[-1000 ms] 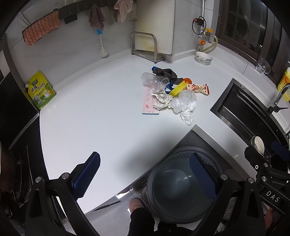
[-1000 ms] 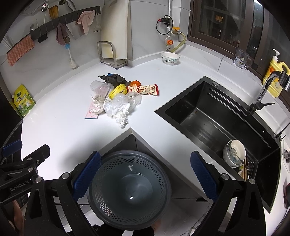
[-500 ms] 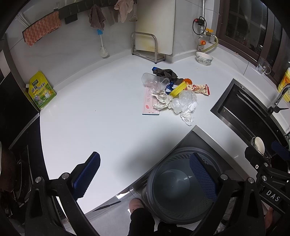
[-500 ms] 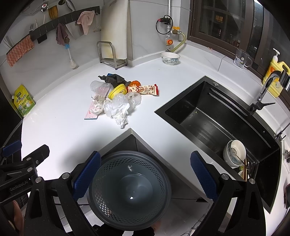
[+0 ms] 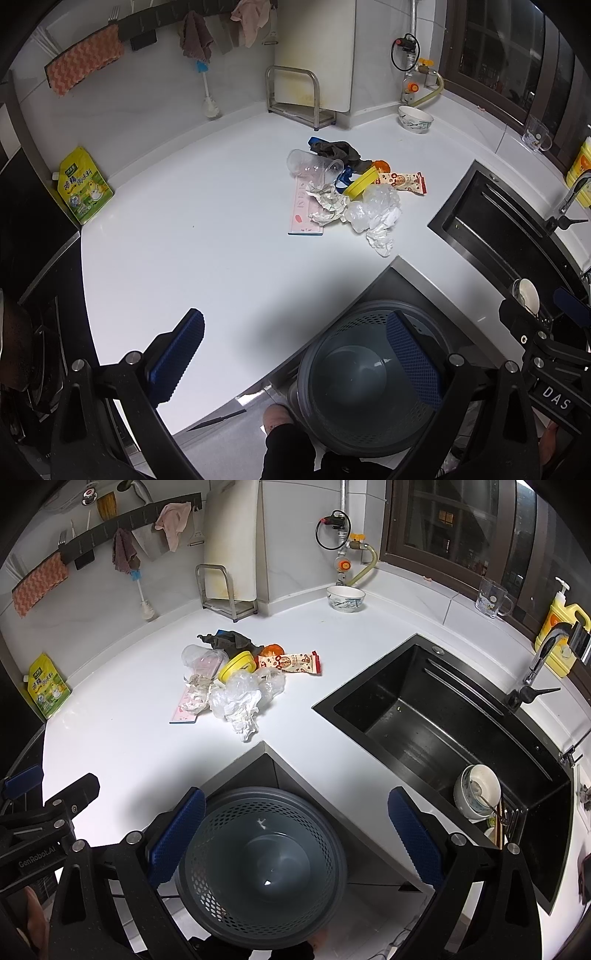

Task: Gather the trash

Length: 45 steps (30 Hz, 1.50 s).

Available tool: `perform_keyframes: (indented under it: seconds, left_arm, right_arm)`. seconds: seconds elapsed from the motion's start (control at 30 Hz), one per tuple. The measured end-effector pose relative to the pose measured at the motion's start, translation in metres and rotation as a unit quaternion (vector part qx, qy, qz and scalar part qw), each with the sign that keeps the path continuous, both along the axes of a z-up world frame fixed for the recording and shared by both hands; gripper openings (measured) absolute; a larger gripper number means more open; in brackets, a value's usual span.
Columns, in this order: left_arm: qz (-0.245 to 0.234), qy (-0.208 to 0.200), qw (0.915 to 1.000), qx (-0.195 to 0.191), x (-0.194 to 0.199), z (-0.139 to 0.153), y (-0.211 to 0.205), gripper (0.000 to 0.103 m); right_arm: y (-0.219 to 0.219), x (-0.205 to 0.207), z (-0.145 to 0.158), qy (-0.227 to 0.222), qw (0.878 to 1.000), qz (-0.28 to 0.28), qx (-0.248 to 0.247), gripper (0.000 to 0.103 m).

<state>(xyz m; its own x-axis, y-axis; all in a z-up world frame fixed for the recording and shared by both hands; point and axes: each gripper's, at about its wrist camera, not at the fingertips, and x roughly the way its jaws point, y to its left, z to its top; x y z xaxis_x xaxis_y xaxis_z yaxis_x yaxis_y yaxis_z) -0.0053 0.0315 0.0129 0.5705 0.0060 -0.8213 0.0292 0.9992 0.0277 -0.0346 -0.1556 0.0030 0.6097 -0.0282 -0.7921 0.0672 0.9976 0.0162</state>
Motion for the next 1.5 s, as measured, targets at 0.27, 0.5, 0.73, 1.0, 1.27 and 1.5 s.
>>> perform_keyframes:
  seconds: [0.27,0.5,0.73,1.0,1.27,1.5]
  left_arm:
    - [0.003,0.0,1.0,0.0,0.002,0.002,0.002,0.097]
    - [0.018,0.002,0.9998,0.006,0.003,-0.002,-0.005,0.097]
    - [0.057,0.011,0.9981,0.019,0.006,-0.015,0.001,0.097]
    - [0.067,-0.023,0.9975,0.002,0.029,-0.022,0.011,0.097]
    - [0.027,-0.028,0.9992,0.008,0.096,-0.05,0.027,0.097]
    - [-0.021,-0.031,0.9993,-0.001,0.134,-0.075,0.038,0.097]
  right_arm:
    - [-0.002,0.003,0.0,0.0,1.0,0.004,0.0,0.095]
    - [-0.013,0.005,-0.006,-0.001,1.0,0.025,0.001,0.095]
    - [-0.032,0.017,-0.026,-0.001,0.997,0.058,0.043,0.095]
    - [-0.03,0.053,-0.041,-0.02,0.994,0.095,0.057,0.095]
    - [-0.005,0.111,-0.061,-0.025,0.995,0.072,0.067,0.095]
    - [0.02,0.152,-0.097,-0.026,0.997,0.06,0.037,0.095]
